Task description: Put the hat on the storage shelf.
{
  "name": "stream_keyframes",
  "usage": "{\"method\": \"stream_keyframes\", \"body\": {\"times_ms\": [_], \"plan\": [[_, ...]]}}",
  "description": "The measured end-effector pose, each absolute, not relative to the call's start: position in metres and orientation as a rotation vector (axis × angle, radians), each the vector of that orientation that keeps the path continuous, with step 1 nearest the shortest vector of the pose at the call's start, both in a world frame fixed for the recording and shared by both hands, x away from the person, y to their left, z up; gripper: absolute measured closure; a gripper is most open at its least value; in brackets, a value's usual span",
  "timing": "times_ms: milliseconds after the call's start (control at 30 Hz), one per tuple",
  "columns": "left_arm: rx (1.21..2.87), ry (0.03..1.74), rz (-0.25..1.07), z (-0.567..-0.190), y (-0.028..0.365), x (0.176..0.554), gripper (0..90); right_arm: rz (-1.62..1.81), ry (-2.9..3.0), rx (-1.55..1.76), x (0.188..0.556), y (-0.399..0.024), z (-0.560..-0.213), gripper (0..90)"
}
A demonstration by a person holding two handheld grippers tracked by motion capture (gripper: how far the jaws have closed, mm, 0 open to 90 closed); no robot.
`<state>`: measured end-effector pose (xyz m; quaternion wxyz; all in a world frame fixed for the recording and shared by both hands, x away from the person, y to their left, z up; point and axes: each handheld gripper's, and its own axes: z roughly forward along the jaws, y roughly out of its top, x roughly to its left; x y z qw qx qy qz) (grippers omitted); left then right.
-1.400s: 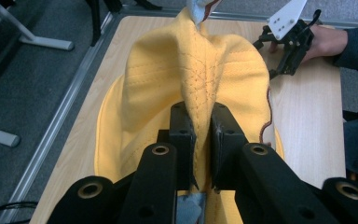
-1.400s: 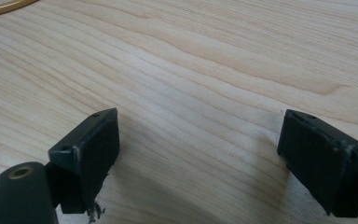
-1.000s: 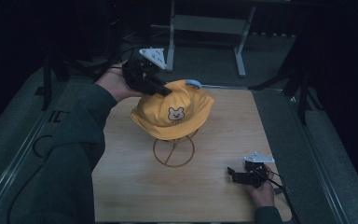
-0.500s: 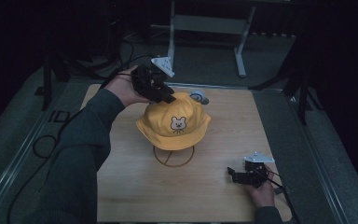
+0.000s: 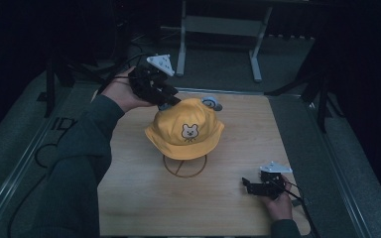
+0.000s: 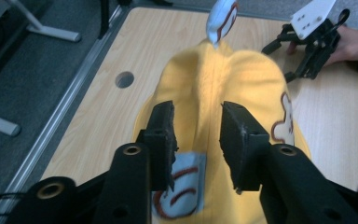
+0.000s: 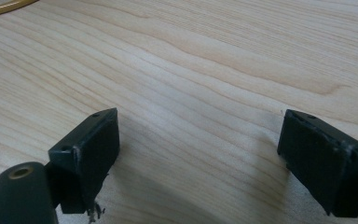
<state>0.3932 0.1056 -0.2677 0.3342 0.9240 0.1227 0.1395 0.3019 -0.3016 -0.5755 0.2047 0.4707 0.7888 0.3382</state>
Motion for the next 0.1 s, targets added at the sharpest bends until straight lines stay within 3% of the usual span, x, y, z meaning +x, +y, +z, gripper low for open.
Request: {"method": "stream_keyframes", "body": {"times_ms": [100], "plan": [[2.412, 0.342, 0.382, -0.2681, 0.1138, 0.3909, 61.0, 0.943, 2.199, 1.313, 0.3019, -0.3017, -0.5755, 12.7]]}}
